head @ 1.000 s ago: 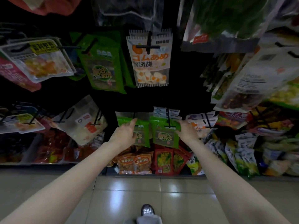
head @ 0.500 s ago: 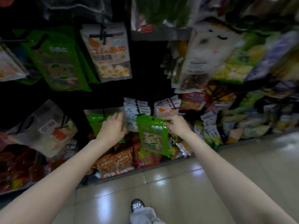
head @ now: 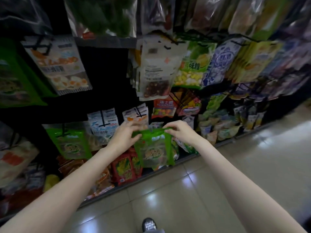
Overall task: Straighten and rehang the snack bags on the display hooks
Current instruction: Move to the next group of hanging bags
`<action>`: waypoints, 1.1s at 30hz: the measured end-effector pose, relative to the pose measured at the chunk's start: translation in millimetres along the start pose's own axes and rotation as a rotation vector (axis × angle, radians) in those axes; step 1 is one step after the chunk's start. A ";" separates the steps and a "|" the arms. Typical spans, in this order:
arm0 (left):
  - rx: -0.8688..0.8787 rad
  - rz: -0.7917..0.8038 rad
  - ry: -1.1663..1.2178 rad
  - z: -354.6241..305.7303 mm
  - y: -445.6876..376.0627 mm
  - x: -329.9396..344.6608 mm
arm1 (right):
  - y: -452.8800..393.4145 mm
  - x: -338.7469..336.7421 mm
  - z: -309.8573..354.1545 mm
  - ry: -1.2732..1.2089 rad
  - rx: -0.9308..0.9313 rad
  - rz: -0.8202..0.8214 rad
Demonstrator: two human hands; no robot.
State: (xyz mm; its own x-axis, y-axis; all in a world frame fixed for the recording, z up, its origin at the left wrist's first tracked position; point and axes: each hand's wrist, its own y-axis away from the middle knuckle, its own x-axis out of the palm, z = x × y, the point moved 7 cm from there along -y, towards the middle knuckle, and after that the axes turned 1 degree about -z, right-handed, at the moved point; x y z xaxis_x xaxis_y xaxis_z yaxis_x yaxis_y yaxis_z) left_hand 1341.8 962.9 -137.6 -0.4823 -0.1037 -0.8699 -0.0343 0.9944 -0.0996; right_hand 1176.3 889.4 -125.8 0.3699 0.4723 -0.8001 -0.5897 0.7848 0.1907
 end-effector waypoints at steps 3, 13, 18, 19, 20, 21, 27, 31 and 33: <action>-0.095 0.050 0.058 2.3 0.3 4.2 | -15.3 3.2 -1.3 -0.012 -0.046 0.053; -0.537 -0.015 -0.057 106.4 118.6 -13.0 | -61.5 112.9 74.1 -0.132 -0.225 0.391; -0.762 -0.155 -0.061 160.3 202.9 -52.0 | -76.6 171.1 132.3 -0.140 -0.266 0.334; -0.779 -0.167 -0.067 167.5 215.5 -58.2 | -79.7 178.9 144.4 -0.136 -0.271 0.310; -0.790 -0.181 -0.076 173.4 225.9 -64.6 | -83.8 185.8 155.6 -0.132 -0.281 0.287; -0.801 -0.190 -0.083 179.4 235.4 -70.4 | -89.5 192.9 166.2 -0.126 -0.296 0.270; -0.868 -0.285 -0.065 204.3 274.0 -104.7 | -124.2 217.0 212.6 0.001 -0.316 0.231; -0.832 -0.298 -0.067 213.2 280.8 -122.2 | -148.1 234.7 210.5 0.059 -0.223 0.207; -0.806 -0.303 -0.081 218.0 281.5 -128.3 | -157.6 245.8 204.5 0.073 -0.186 0.193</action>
State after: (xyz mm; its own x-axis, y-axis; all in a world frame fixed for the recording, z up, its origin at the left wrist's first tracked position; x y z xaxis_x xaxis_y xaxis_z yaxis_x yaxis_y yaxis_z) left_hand 1584.9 1252.1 -159.3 -0.2886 -0.3371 -0.8961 -0.7764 0.6301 0.0130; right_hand 1506.9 963.9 -236.2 0.1896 0.5702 -0.7993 -0.7681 0.5932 0.2410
